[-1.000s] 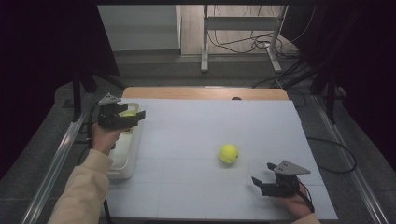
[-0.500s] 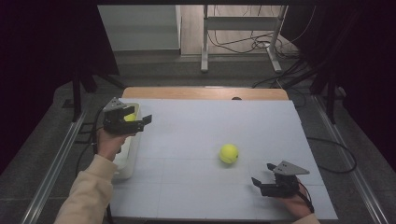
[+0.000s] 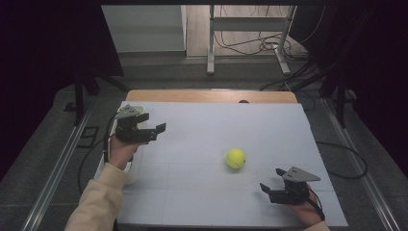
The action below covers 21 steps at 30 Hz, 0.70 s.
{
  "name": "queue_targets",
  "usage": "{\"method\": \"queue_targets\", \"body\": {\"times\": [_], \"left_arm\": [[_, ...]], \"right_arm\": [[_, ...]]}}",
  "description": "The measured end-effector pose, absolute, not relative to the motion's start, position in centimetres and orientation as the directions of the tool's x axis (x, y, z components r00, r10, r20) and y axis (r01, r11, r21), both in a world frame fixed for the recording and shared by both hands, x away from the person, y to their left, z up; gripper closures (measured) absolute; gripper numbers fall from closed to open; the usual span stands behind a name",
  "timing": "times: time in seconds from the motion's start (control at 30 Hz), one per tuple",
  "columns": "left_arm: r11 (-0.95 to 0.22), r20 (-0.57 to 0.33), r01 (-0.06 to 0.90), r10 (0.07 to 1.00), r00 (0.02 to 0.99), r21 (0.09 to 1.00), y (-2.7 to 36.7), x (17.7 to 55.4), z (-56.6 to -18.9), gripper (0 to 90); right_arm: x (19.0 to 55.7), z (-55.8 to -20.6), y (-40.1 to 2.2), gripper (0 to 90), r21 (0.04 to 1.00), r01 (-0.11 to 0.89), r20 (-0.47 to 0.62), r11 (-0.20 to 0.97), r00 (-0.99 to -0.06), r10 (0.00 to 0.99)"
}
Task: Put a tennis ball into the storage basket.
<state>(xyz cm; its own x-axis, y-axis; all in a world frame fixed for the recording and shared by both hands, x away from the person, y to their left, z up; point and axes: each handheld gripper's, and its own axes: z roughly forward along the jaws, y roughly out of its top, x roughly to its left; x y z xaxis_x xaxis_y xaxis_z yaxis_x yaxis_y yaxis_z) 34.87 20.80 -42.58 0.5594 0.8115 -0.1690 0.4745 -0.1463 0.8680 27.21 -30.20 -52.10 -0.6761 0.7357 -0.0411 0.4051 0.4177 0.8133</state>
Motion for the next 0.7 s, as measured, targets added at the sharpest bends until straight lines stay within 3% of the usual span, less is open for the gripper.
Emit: {"method": "queue_targets", "body": {"times": [0.7], "left_arm": [[-0.177, -0.184, 0.461, 0.751, 0.634, 0.870, 17.2, 35.1, -43.2, 16.0]], "right_arm": [[27.2, -52.1, -30.4, 16.3, 0.813, 0.408, -0.039, 0.416, -0.674, 0.738]]}}
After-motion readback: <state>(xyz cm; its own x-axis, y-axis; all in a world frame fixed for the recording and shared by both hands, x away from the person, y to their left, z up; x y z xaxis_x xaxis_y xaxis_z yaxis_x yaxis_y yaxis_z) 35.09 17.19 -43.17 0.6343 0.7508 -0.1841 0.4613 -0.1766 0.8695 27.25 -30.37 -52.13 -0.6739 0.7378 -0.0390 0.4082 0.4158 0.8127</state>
